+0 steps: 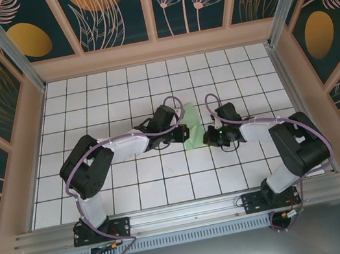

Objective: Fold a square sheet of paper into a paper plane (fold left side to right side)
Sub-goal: Fold the triangle a second time at the center of the table.

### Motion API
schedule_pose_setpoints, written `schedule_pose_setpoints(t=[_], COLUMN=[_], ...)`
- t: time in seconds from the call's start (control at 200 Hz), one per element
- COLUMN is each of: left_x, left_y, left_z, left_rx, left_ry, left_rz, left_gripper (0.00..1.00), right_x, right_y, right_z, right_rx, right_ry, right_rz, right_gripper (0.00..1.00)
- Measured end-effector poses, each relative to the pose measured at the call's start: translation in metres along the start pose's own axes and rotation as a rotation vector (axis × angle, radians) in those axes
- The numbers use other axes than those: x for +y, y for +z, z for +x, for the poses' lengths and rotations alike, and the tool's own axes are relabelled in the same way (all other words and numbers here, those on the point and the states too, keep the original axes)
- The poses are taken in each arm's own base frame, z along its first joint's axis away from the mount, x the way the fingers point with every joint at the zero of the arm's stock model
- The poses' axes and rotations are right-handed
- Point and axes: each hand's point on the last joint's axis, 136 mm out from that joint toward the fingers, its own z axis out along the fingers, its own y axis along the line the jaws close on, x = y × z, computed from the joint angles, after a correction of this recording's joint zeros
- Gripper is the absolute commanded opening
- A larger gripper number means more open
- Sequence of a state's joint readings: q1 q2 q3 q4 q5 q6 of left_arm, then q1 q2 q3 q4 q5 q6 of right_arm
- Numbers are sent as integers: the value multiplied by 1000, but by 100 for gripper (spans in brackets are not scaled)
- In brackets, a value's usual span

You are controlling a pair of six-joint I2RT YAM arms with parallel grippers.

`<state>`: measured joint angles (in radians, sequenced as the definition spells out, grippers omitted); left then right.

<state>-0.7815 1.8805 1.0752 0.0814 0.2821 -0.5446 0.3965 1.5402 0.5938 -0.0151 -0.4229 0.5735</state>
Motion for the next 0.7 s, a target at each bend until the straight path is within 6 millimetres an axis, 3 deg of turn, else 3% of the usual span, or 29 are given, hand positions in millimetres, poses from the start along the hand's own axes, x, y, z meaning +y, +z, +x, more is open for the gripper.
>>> schedule_pose_setpoints(t=[0.701], left_x=[31], left_y=[20], left_z=[-6], left_rx=[6], left_ry=[40], left_rz=[-117], left_gripper=[0], right_x=[0], right_y=[0], right_z=[0], right_rx=[1], right_ry=[-17], right_rz=[1], right_gripper=[0])
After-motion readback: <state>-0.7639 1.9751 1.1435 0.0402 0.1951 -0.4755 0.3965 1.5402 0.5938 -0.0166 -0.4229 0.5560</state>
